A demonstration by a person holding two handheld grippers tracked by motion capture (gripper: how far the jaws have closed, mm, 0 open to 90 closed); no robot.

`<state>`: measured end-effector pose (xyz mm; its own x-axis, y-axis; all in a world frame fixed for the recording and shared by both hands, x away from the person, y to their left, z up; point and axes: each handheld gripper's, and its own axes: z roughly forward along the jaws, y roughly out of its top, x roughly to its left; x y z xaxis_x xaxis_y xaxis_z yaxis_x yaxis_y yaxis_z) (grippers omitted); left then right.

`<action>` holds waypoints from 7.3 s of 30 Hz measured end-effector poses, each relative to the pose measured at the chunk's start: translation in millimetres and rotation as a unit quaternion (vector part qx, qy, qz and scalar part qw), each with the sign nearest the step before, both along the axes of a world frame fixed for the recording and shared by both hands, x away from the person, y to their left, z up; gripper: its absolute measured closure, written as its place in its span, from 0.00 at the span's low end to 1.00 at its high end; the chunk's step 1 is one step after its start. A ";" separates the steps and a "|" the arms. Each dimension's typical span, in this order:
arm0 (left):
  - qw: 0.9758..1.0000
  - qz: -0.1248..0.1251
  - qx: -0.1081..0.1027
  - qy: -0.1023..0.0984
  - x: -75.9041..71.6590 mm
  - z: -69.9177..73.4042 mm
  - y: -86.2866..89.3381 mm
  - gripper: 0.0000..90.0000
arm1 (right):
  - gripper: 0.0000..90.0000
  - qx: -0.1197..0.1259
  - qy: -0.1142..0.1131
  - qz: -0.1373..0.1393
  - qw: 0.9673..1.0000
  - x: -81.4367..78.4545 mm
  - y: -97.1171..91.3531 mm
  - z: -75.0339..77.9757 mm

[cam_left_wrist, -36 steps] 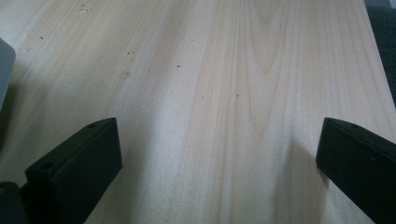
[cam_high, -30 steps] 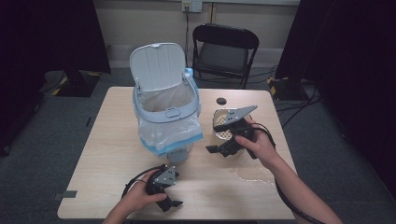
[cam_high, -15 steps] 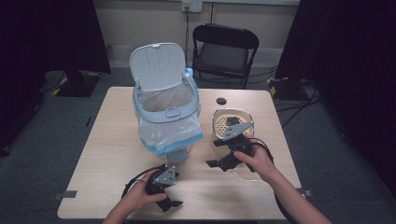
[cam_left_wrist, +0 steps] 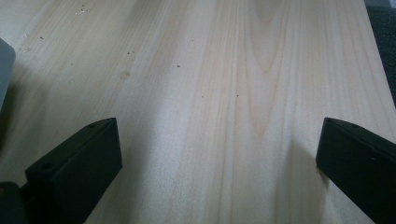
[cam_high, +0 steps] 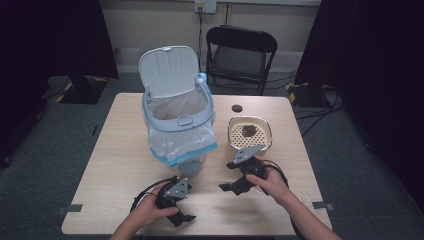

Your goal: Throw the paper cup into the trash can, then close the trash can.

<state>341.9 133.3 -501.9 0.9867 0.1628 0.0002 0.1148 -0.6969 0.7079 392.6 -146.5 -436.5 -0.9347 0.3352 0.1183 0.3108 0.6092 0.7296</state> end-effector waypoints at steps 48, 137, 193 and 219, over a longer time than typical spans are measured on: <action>0.999 0.019 -0.011 0.032 -8.5 10.2 24.0 0.18 | 0.14 -0.023 -0.057 0.001 0.998 -10.1 3.9 -64.2; 0.968 0.237 -0.079 0.020 132.8 235.1 150.6 0.18 | 0.13 -0.024 -0.059 0.001 0.998 -10.4 4.5 -64.4; 0.967 0.231 -0.096 -0.042 181.0 282.4 102.9 0.18 | 0.13 -0.025 -0.056 0.001 0.998 -10.7 4.4 -64.3; 0.984 0.157 -0.089 -0.007 129.1 287.4 81.1 0.17 | 0.13 -0.024 -0.057 0.002 0.998 -10.6 4.5 -64.4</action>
